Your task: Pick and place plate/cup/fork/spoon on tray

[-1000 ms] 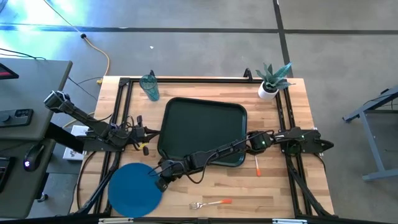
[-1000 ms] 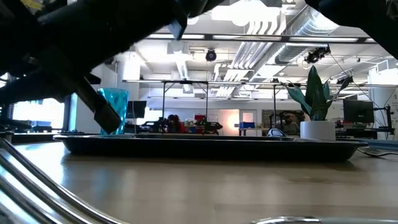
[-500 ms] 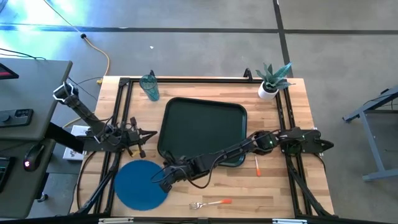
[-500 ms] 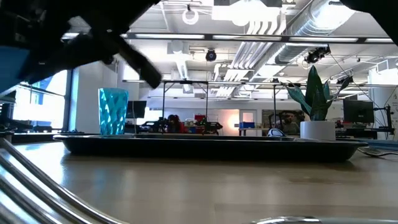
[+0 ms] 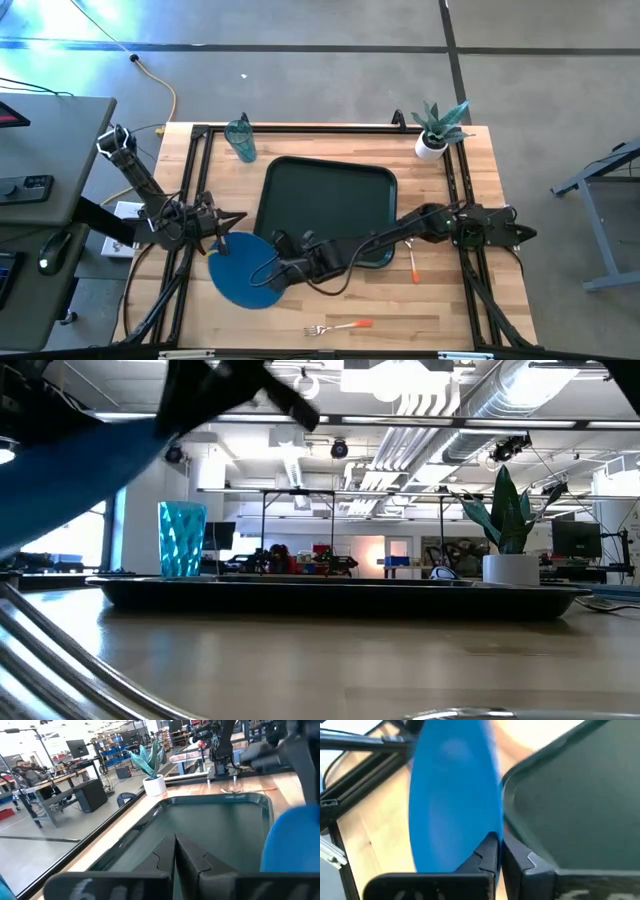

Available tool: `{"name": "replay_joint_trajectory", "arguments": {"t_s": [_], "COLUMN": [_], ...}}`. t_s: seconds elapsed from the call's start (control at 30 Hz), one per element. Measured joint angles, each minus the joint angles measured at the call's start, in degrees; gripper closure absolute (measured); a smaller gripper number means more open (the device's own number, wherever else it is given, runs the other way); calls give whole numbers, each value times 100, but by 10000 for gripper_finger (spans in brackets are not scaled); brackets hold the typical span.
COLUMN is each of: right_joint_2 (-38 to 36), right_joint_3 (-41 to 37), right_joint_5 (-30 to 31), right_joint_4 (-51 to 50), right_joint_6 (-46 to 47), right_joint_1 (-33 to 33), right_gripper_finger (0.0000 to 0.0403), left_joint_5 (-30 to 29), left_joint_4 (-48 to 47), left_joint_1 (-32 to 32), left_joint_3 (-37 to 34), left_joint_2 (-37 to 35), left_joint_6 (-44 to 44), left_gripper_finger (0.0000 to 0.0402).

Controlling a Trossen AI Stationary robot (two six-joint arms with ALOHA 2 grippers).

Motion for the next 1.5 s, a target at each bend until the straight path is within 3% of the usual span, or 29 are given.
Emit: {"name": "replay_joint_trajectory", "arguments": {"t_s": [0.1, 0.27, 0.43, 0.57, 0.7, 0.9, 1.07, 1.23, 1.37, 1.5], "right_joint_2": [-353, -776, -993, -1141, -1240, -1620, -1824, -1848, -1859, -1958], "right_joint_3": [7, 2, -34, -707, -1853, -3687, -4857, -5354, -5452, -5338], "right_joint_5": [435, 1535, 2001, 1916, 1548, 1234, 753, 450, 695, 981], "right_joint_4": [-941, -2956, -4587, -4277, -4316, -3009, -1537, -1037, -1329, -1598], "right_joint_6": [81, 1036, 1915, 1746, 2028, 1830, 1077, 1040, 1364, 1576], "right_joint_1": [10, 63, -34, -361, -768, -1301, -1682, -1779, -1691, -1501], "right_gripper_finger": [403, 403, 403, 403, 402, 402, 402, 401, 393, 361], "left_joint_5": [-58, -34, 92, 93, 238, 306, 308, 390, 414, 418], "left_joint_4": [-14, -13, -15, -16, -54, -121, -183, -414, -667, -704], "left_joint_1": [-70, -181, -228, -225, -225, -215, -101, 113, 267, 381], "left_joint_3": [0, 0, 0, 0, 0, -2, -2, -4, -7, -7], "left_joint_2": [4, 6, 6, 6, 13, 22, 24, 24, 30, 30], "left_joint_6": [-57, -139, -162, -300, -456, -504, -617, -936, -1204, -1424], "left_gripper_finger": [399, 399, 399, 399, 399, 399, 399, 399, 396, 386]}}
